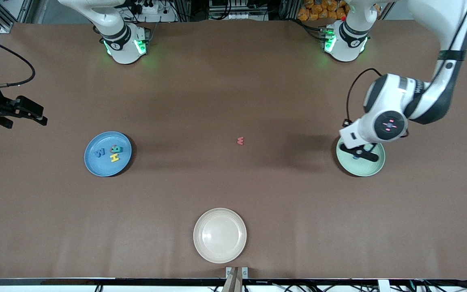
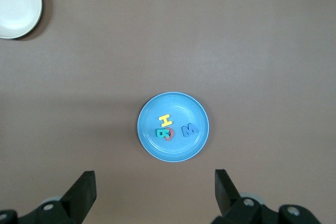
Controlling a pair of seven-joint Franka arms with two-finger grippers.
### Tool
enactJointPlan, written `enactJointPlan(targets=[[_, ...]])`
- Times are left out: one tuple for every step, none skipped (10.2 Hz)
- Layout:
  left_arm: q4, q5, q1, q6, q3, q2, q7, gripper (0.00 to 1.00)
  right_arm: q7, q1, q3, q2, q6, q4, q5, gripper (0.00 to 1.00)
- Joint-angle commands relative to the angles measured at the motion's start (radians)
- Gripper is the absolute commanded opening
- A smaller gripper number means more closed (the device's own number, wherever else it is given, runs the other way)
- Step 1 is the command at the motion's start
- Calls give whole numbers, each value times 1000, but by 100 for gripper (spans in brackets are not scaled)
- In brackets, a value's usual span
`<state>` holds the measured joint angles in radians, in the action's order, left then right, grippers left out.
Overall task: Sort uppercase to blue plate, lowercase to green plate
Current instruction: 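Carry the blue 3 with the left gripper to the green plate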
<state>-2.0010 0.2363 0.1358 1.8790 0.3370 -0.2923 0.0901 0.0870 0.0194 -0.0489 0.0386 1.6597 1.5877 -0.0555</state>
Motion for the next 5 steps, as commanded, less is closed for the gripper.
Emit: enactJointPlan(targets=[[-91,-14,83,147,-19,-4,110,0,-9,-1,0,7,-2,-12,-17,100],[-99,-20,84,167,-35,-13,112,0,-9,-1,0,7,0,-12,-17,100],[-97,-28,84,170,-36,-21,112,0,-9,-1,0,9,6,-9,-17,100],[-97,-37,84,190,-36,-27,111,0,-9,-1,1,7,6,-9,-17,100],[-91,-52,82,201,-36,-43,111,0,-9,-1,1,9,6,-9,-17,100]])
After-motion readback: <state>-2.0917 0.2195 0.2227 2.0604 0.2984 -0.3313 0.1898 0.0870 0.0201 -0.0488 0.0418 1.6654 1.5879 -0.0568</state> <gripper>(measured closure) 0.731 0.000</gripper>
